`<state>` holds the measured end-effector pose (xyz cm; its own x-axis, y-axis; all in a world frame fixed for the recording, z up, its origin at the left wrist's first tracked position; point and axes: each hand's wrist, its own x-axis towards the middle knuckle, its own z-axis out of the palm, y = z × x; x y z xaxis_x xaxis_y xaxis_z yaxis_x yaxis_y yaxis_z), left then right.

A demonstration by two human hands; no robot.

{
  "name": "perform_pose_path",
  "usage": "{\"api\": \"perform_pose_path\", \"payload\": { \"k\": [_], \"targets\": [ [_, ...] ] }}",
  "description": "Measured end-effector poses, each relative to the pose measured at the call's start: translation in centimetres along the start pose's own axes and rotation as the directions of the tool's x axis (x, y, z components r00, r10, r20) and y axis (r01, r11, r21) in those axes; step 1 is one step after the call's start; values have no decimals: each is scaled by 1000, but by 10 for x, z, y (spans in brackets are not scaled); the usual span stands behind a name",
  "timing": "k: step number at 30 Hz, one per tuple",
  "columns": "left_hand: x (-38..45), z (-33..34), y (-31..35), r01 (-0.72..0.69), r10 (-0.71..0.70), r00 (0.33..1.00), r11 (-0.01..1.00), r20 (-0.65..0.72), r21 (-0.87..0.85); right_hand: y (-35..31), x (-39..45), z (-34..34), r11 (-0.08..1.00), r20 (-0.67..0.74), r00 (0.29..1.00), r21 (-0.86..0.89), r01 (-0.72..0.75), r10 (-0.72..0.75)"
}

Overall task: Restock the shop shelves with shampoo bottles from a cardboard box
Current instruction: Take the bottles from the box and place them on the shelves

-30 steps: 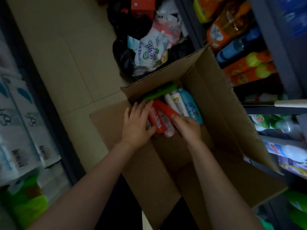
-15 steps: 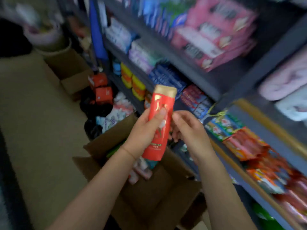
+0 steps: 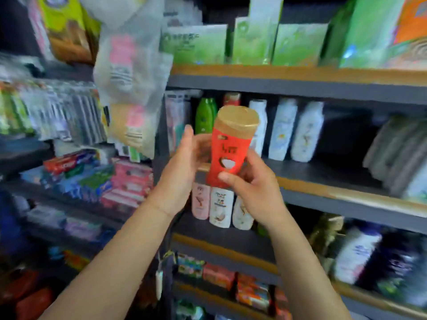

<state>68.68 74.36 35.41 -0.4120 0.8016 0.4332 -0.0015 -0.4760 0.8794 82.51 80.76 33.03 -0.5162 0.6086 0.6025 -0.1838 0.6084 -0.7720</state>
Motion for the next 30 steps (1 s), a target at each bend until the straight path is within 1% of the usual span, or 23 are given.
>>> {"api": "perform_pose_path", "payload": {
  "k": [1,2,3,5,7,8,9,10,13,16,19,22,25,27,30],
  "targets": [
    [10,10,-2,-31,32,999,996,-14,78,-5,4,-18,999,-51,998,-37,21,-23],
    [17,18,-7,-49,58,998,978,-37,201,-8,7,-35,996,-88,995,-82,37,-44],
    [25,23,-15,-59,81,995,939,-52,339,-10,10,-49,992,-113,992,-121,43,-56],
    [38,26,-39,-68,92,996,800,-10,596,-11,15,-70,984,-146,988,-173,31,-57],
    [46,23,-64,-96,85,995,629,55,772,-5,20,-80,982,-142,990,-189,-3,-25],
    [48,20,-73,-126,108,991,536,80,835,0,22,-82,980,-138,990,-198,-22,-5],
    [49,16,-78,-160,135,985,454,109,876,4,25,-82,977,-132,991,-209,-36,9],
    [49,13,-80,-188,160,978,402,133,896,8,28,-81,974,-123,992,-222,-44,17],
    [49,2,-75,-199,177,974,349,144,916,21,44,-71,957,-115,993,-282,-68,37],
    [53,-23,-73,-182,163,977,275,140,944,31,67,-49,948,-64,996,-306,-82,66],
    [57,-46,-73,-183,143,978,250,151,951,42,92,-25,929,-53,989,-339,-150,140],
    [65,-58,-71,-171,128,982,277,140,945,56,117,-5,891,-78,977,-402,-213,198],
    [73,-66,-71,-179,117,982,310,150,934,71,141,9,844,-152,950,-435,-313,273],
    [78,-68,-73,-188,102,982,345,162,920,82,156,16,820,-189,930,-438,-367,315],
    [82,-71,-80,-184,110,983,446,151,876,81,168,24,791,-240,900,-431,-434,363]
  ]
}}
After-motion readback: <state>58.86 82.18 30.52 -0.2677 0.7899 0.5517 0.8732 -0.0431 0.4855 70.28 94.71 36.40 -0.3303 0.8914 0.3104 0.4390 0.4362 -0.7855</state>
